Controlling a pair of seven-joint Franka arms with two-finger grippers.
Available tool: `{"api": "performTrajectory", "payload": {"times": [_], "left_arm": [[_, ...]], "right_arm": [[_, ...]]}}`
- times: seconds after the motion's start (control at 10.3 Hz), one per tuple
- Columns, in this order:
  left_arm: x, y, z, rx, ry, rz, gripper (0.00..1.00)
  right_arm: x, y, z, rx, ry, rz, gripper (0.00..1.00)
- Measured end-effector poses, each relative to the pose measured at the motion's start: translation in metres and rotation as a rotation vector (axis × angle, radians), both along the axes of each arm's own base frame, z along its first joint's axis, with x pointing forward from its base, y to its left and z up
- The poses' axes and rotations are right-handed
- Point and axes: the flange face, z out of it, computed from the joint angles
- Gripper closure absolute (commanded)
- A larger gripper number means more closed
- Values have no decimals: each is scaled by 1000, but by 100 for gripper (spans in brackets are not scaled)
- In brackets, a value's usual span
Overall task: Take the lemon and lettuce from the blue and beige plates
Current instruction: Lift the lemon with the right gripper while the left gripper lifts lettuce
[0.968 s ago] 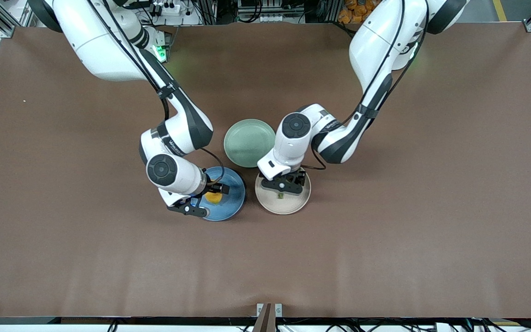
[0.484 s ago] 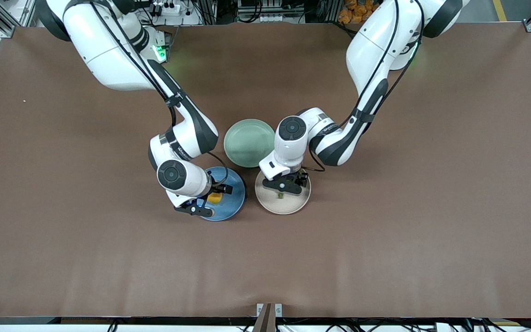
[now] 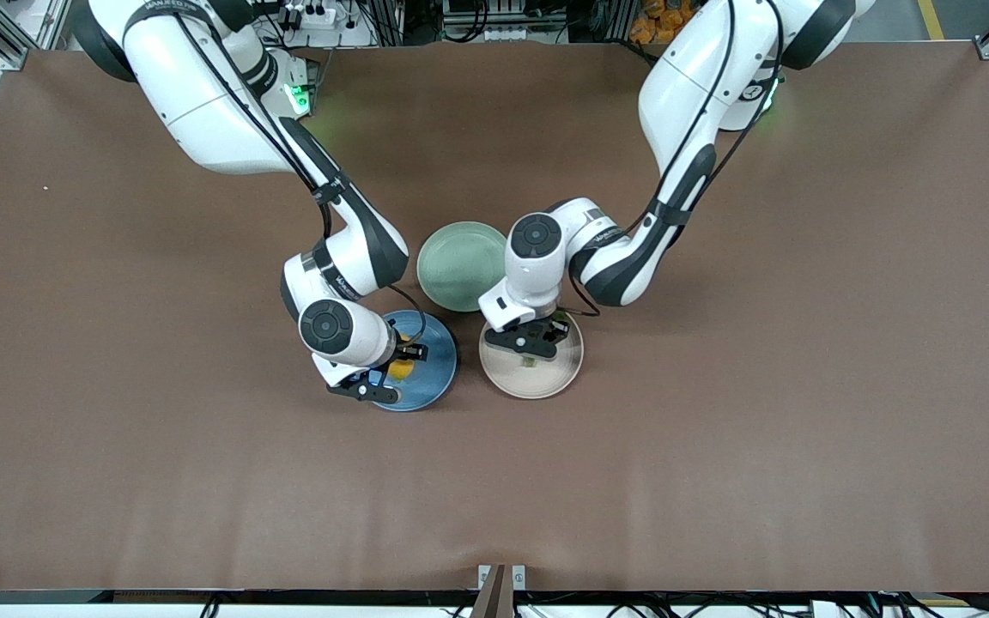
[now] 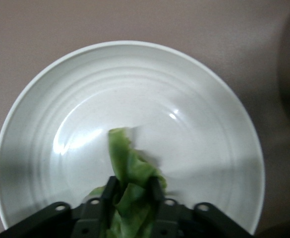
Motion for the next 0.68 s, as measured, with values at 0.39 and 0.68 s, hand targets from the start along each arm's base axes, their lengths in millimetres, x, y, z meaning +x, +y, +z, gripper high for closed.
{"api": "performTrajectory", "payload": {"times": [0.39,0.68], "left_arm": [[3,4,9,48,-4,51,100],[20,13,77,52,-29,130,100]], "right_arm": [[23,-39,76,4,-1,-38,100],[41,-142,124,15,44,33,100]]}}
